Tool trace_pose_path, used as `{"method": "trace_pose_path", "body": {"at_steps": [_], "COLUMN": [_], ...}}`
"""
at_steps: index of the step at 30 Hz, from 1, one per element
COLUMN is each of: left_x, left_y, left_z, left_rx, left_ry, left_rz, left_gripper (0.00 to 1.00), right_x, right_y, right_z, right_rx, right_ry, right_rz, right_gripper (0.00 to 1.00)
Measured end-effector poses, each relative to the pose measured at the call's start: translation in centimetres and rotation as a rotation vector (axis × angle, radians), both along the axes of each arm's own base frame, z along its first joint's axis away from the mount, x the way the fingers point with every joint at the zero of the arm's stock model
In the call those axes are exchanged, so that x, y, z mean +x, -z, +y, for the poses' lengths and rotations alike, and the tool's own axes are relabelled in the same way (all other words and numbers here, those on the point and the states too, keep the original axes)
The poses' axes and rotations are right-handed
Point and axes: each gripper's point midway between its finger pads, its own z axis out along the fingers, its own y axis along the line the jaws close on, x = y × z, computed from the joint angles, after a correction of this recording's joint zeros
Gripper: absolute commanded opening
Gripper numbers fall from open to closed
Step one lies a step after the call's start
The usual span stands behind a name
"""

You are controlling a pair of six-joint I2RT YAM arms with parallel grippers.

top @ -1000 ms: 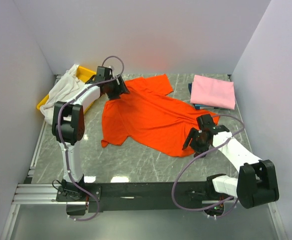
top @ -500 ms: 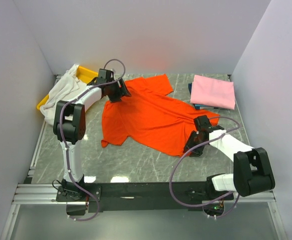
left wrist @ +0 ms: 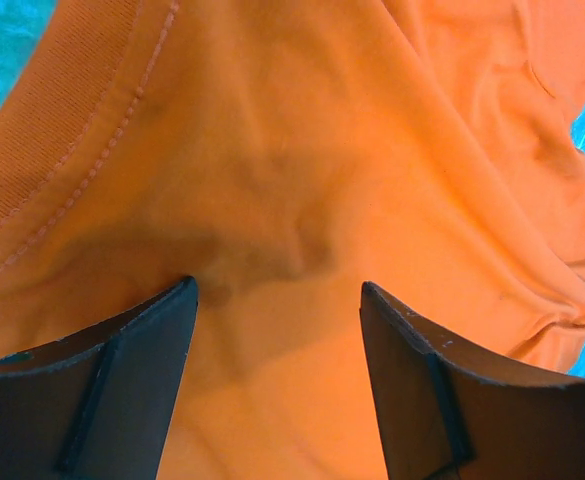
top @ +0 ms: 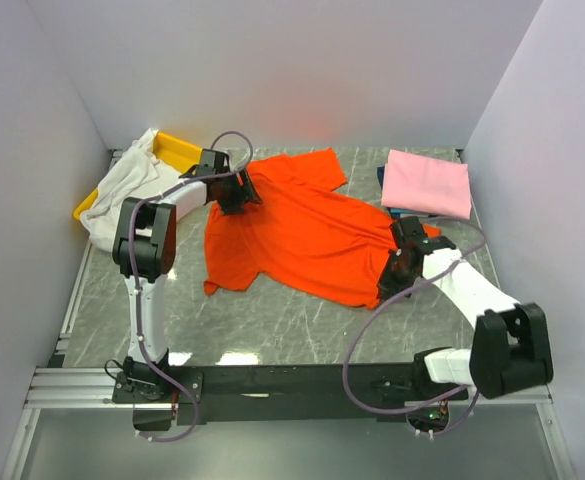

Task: Fold and stack the t-shirts
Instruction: Flatten the tshirt out

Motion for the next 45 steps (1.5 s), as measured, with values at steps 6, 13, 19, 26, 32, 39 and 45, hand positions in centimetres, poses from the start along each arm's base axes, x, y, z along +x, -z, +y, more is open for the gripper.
{"method": "trace_pose_path", "body": {"at_steps": [6, 13, 19, 26, 32, 39, 45], "left_x": [0.1, 0.3, 0.3, 0.3, 0.2, 0.2, 0.2], "left_y": [-0.1, -0.2, -0.2, -0.2, -0.2, -0.3, -0.3], "left_z": [0.4, 0.6, 0.6, 0.6, 0.7, 0.7, 0.7], "left_rx": [-0.034, -0.052, -0.053, -0.052, -0.049, -0.048, -0.042], "left_ry": [-0.005, -0.013, -0.014, -0.014, -0.011, -0.01, -0.005], "left_rz": [-0.019, -0.029, -0.028, -0.026, -0.025, -0.025, -0.024], "left_gripper": [0.74, 0.73, 0.73, 0.73, 0.73, 0.73, 0.73], "right_x": [0.3, 0.0, -3.3, -5.6, -4.4, -2.9, -1.9], "right_y": [-6.3, -8.6, -3.7, -0.2, 1.3, 2.8, 3.1], "right_z": [-0.8, -1.6, -1.2, -0.8, -0.6, -0.7, -0.9], "right_rx": [-0.026, -0.055, -0.032, -0.016, -0.023, -0.046, -0.074], "right_ry": [0.017, 0.035, 0.008, -0.005, -0.002, -0.004, -0.035], "right_rz": [-0.105, -0.155, -0.018, 0.087, 0.089, 0.085, 0.091], "right_gripper": [0.33, 0.43, 0.36, 0.39, 0.45, 0.4, 0.0]}}
